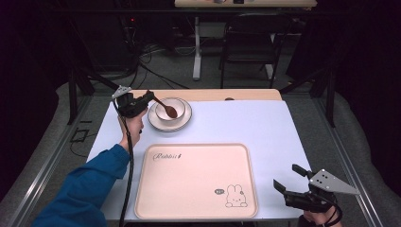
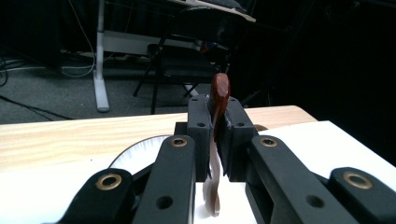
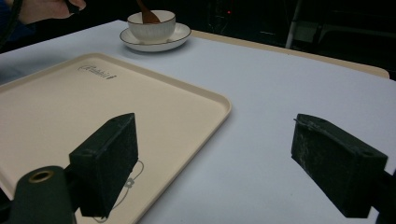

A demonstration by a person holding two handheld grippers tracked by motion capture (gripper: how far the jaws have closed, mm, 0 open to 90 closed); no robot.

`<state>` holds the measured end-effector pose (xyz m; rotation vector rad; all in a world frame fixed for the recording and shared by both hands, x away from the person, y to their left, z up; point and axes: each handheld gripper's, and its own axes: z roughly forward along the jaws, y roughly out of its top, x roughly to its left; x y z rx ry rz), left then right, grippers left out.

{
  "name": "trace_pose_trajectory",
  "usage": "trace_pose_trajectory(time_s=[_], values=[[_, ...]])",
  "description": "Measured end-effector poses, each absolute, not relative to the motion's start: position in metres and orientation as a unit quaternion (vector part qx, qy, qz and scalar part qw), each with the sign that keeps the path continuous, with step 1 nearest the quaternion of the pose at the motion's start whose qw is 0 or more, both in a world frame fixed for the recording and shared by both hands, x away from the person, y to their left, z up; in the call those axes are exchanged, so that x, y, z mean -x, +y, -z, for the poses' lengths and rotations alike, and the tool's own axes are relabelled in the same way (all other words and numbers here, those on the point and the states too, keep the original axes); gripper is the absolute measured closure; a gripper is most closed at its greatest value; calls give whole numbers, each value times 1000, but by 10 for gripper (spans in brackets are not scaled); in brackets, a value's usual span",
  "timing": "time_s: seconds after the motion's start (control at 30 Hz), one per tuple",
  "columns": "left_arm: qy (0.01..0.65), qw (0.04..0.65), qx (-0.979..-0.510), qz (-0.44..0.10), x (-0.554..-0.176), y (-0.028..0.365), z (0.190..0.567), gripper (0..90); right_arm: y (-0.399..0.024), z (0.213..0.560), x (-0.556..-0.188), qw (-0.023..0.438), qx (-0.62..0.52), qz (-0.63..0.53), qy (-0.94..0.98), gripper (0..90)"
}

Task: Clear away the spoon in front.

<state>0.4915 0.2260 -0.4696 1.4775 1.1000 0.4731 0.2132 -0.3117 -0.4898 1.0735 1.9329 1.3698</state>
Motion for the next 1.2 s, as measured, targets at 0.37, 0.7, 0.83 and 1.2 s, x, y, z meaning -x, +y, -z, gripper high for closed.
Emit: trace_pose_trajectory(time_s=[0.37, 0.7, 0.83, 1.2], values=[[463, 589, -629, -209, -484, 230, 457, 842, -312, 490, -213, 267, -399, -509, 715, 137], [452, 597, -628, -211, -475, 234, 444, 843, -312, 490, -213, 265, -400, -510, 714, 137], [443, 601, -632, -210, -469, 236, 437, 843, -312, 490, -213, 265, -401, -510, 714, 137], [425, 609, -640, -196, -450, 247, 421, 843, -312, 490, -213, 266, -399, -510, 714, 137]])
